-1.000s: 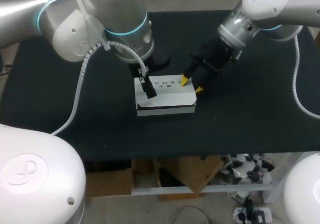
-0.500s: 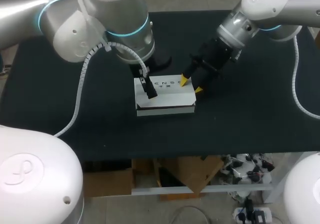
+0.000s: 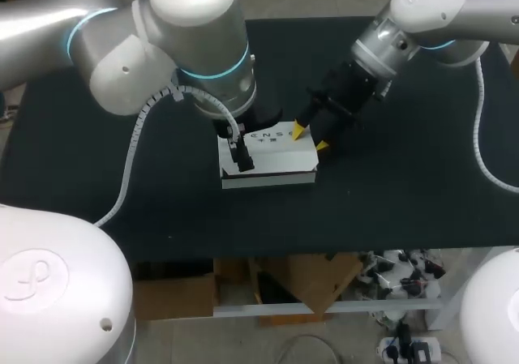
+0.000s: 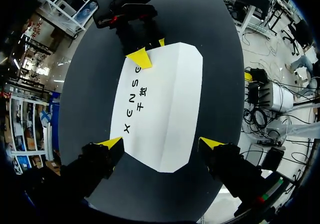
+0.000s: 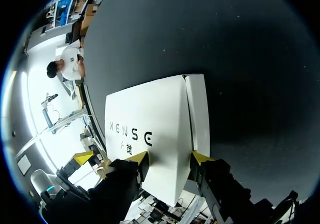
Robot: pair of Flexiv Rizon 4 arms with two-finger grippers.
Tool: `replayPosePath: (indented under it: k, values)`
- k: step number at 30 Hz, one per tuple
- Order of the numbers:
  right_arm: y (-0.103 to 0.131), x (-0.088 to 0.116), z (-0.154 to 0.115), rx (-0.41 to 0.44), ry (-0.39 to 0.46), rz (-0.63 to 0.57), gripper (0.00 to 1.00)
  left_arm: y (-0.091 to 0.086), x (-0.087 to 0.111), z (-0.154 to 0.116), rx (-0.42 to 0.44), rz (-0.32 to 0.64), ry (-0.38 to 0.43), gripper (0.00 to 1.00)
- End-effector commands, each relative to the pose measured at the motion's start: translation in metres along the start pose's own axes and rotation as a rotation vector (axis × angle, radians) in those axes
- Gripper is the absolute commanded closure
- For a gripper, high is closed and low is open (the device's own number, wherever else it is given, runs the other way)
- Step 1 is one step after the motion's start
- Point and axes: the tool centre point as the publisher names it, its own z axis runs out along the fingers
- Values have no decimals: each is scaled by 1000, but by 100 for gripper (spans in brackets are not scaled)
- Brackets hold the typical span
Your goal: Assemble the packaging by folding the flat box into shape, placing the metal phone stand inside, and closing the box properly
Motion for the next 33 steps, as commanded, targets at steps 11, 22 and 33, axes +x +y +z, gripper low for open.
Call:
replayPosePath:
  k: [11,22,33]
  values:
    - [3,0,0,4,2,0,45,1,-3,13,-13,-3,-35,1]
    - [3,1,1,6,-1,-1,46,2,-7,20,-26,13,-51,15]
    - [3,1,1,5,-1,-1,46,1,-7,23,-41,22,-49,23]
